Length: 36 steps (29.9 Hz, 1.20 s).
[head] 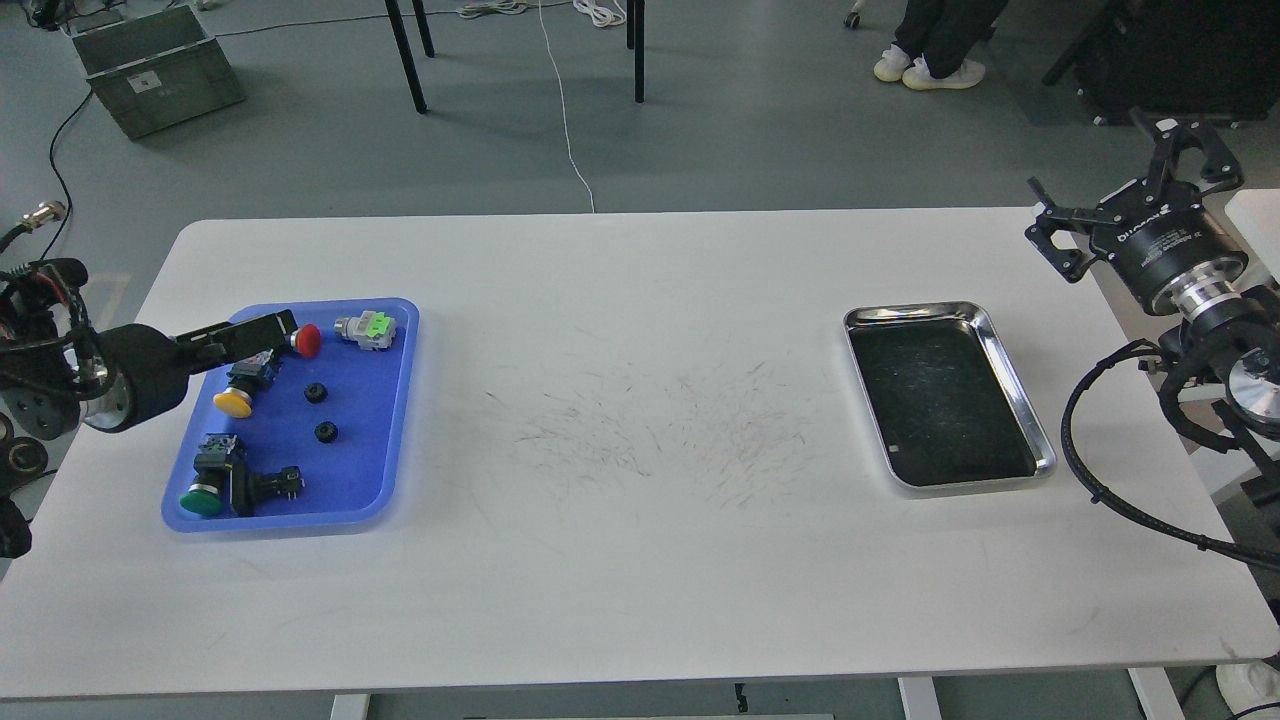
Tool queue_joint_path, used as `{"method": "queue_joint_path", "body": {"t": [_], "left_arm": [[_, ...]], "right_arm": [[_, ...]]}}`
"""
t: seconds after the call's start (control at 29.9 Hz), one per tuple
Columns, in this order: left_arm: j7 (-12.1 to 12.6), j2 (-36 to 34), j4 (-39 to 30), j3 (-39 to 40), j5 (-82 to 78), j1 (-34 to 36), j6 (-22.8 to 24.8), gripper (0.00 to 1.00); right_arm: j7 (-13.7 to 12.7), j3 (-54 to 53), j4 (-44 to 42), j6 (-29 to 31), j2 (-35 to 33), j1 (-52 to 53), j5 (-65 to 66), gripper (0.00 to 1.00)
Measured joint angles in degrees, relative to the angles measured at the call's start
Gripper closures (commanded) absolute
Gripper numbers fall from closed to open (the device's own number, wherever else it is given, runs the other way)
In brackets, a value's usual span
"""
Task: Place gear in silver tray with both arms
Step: 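Lower the left gripper over a black gear in the blue tray, then close the left gripper on the black gear and lift it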
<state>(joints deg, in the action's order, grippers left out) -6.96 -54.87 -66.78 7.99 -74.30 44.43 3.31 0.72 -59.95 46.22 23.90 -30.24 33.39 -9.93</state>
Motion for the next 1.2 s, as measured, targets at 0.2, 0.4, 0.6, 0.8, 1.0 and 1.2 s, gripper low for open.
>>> {"method": "queue_joint_path", "body": {"t": [0.2,0.4,0.6,0.8,1.0,1.2], "left_arm": [[0.51,2.87,1.59,-1.53,-6.69,-0.73,-0.31,0.02],[0.28,6.42,3.22,-2.08,-9.88,-0.96,-0.32,0.03],[-0.09,12.24,9.15,-2.11,-12.85,-1.06,-0.41,0.04],[-0.83,15.21,14.13,-2.11,-12.99,-1.06,-0.49,0.05],[-2.45,17.19,18.44,-2.15,-13.0,-1.07,-0.49,0.11],[-3.13,18.28,21.06,-2.25,-13.02,-1.18,-0.53,0.16]], "right_arm": [[0.14,0.09,-0.31,0.15,0.39,-0.7,0.08,0.01],[0.16,0.03,-1.68,0.18,0.51,-1.6,0.09,0.01],[0.17,0.0,-2.16,0.23,0.54,-1.76,0.09,0.01],[0.17,0.07,-2.07,0.36,0.54,-2.17,0.09,0.01],[0.17,0.1,-2.05,0.37,0.54,-2.45,0.09,0.01],[0.17,0.1,-2.05,0.37,0.54,-2.53,0.09,0.01]]}}
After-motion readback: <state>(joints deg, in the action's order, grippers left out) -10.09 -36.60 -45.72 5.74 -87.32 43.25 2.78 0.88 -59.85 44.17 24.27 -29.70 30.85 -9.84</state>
